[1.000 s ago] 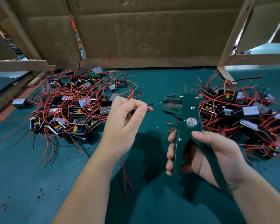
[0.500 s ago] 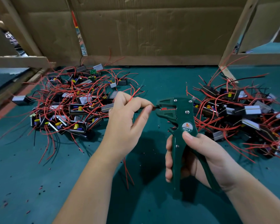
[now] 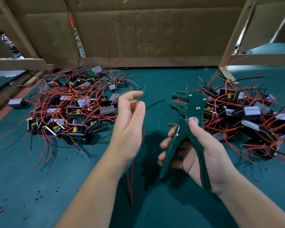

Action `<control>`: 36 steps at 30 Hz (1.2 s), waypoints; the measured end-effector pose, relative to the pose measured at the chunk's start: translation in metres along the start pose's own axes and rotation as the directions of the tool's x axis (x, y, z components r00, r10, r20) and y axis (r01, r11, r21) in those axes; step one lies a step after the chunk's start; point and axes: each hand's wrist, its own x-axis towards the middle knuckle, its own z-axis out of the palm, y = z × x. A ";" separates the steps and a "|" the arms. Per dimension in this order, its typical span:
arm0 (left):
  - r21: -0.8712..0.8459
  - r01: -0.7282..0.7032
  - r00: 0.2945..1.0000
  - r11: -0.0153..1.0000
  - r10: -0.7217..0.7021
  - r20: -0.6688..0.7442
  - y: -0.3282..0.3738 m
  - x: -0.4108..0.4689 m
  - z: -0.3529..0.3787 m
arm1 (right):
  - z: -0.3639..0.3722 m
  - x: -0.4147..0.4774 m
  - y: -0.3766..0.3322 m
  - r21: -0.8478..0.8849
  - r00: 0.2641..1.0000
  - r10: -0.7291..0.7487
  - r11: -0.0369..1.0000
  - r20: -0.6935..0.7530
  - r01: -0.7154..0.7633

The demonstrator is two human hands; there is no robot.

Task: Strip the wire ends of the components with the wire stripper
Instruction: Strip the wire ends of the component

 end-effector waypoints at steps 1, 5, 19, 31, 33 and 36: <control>-0.099 0.045 0.998 0.994 -0.048 -0.032 0.002 0.001 0.002 | 0.000 0.000 -0.001 0.019 0.999 0.014 1.000 0.031 -0.015; -0.529 0.091 0.985 0.844 -0.155 -0.079 0.009 0.002 0.003 | 0.000 -0.003 0.000 -0.006 0.947 0.192 0.980 0.257 -0.197; -0.374 -0.014 1.000 0.927 0.007 -0.019 0.009 0.002 0.000 | -0.012 0.007 0.000 -0.399 0.891 -0.446 0.835 -0.085 0.380; 0.903 0.128 0.975 0.410 -0.217 -0.040 -0.035 -0.005 -0.005 | -0.029 0.009 -0.007 -0.492 0.763 -0.622 0.726 -0.173 0.481; 0.925 0.138 0.981 0.354 -0.178 -0.078 -0.037 -0.002 -0.007 | -0.028 0.007 -0.007 -0.505 0.746 -0.653 0.691 -0.130 0.517; 0.942 0.156 0.983 0.298 -0.140 -0.119 -0.036 0.002 -0.012 | -0.024 0.002 -0.004 -0.446 0.790 -0.603 0.739 -0.107 0.504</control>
